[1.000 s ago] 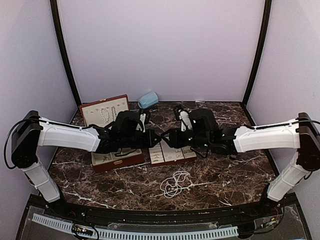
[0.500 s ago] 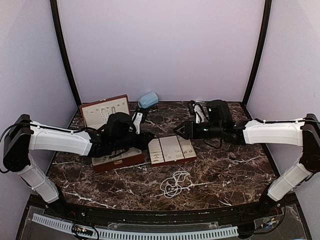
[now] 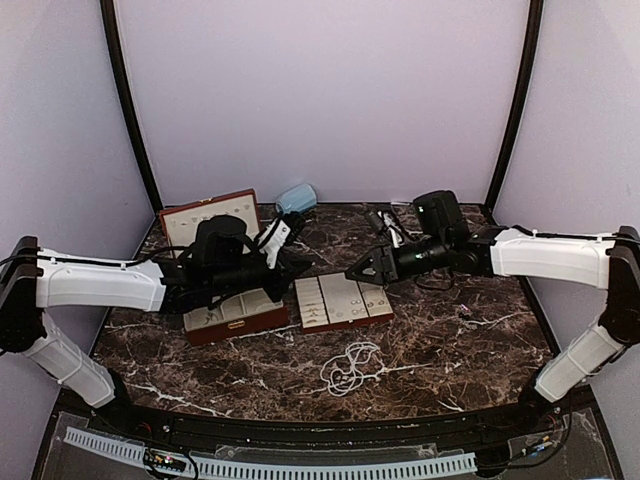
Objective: Organize the mixed jewelry
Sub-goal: Insert the earring into the earring holder.
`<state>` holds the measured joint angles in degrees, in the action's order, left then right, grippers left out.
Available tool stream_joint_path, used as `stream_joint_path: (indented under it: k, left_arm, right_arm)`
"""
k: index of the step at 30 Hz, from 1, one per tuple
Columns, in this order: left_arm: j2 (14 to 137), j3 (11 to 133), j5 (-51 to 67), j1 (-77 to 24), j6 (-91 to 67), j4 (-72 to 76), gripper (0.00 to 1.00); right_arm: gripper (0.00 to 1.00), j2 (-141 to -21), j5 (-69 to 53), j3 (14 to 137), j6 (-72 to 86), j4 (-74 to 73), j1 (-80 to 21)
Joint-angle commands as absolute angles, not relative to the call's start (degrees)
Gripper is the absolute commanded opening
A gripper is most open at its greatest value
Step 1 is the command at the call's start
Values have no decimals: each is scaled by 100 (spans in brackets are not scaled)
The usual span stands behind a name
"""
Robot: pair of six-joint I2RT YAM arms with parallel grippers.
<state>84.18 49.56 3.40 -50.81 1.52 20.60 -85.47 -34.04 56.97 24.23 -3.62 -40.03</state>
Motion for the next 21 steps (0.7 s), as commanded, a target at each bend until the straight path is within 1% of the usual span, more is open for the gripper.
stream_joint_path:
  k: [1,5,8,12,21]
  left_arm:
    - [8139,5068,519,-5135,1224,1900,0]
    - [8185,4953,166,-5187,1921,2098,0]
    - [8272,4835,-257,-5209,2357,2530,0]
    - [8499,4698,-684,-5226,2822,2978,0]
    - [9110,4553,-1424,-5461,3672,3417,0]
  right_arm:
    - [48,-8328,-4047,6008,2298,-624,-3897]
    - [48,-8303,-3673,6231,2373,-1000,-3867]
    - [47,-8307,-3454,6272,2396,-1115,-3867]
    - [46,-8273,-3270,6114,2516,-972,-3867]
    - [46,-7987,-2784,5806,2718,-559,-3831]
